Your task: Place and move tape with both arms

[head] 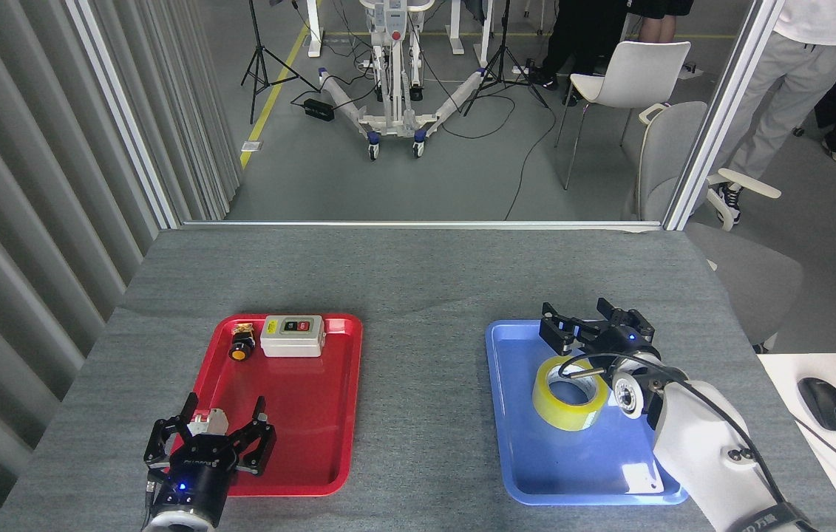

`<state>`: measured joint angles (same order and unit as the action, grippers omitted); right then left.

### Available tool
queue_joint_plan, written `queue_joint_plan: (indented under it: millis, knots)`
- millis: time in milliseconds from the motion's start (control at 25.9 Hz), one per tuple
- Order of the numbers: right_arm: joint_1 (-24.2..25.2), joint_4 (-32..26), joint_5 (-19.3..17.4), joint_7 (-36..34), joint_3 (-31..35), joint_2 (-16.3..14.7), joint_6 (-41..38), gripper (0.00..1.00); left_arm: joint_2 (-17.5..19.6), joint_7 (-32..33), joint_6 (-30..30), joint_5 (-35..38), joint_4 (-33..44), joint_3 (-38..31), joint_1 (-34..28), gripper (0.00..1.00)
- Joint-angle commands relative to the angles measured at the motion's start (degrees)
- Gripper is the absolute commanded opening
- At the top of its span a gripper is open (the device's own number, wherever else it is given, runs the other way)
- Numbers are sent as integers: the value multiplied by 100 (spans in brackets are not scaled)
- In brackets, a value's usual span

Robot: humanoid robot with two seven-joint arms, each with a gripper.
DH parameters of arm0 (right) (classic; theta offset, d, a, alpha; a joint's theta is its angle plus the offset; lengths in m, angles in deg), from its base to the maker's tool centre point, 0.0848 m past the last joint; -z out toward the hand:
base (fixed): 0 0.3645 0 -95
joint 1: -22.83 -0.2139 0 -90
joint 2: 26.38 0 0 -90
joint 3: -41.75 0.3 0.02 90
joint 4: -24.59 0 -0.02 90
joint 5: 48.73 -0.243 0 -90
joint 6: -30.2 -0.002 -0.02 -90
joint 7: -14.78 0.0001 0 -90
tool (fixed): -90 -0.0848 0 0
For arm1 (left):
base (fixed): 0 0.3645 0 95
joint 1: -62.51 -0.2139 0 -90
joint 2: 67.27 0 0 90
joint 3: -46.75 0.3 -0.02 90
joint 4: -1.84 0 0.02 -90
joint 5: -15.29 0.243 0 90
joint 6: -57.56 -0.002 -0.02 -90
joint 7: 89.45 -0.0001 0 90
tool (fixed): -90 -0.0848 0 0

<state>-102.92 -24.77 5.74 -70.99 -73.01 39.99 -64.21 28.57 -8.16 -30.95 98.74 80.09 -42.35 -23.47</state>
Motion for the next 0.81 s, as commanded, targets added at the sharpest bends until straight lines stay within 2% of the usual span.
queue_joint_plan:
  millis: [0,116,193,348,464,619,773]
  knots:
    - [621,-468,1417,-151,1790,411,-719,98,4,-8,1,5,-20,6,3,100]
    - [982,-1092,1751,-159,2449,649,-1079,98,-13,-8,1,5,-20,6,3,100]
    - [1114,-1312,1804,-168,2590,754,-1018,98,-22,-16,1,5,-20,6,3,100]
    - [1316,-1593,1883,-555,2687,728,-702,98,-13,-16,1,5,-20,6,3,100]
    - [1957,-1989,2129,-986,2713,693,-649,98,-5,-16,1,5,-20,-3,3,100]
    - [2898,-2718,2401,-898,3003,728,-491,98,13,-16,1,13,-28,-3,3,100]
    - [3258,-3123,2401,-458,3161,763,-438,98,31,-16,1,13,-28,-3,-6,100]
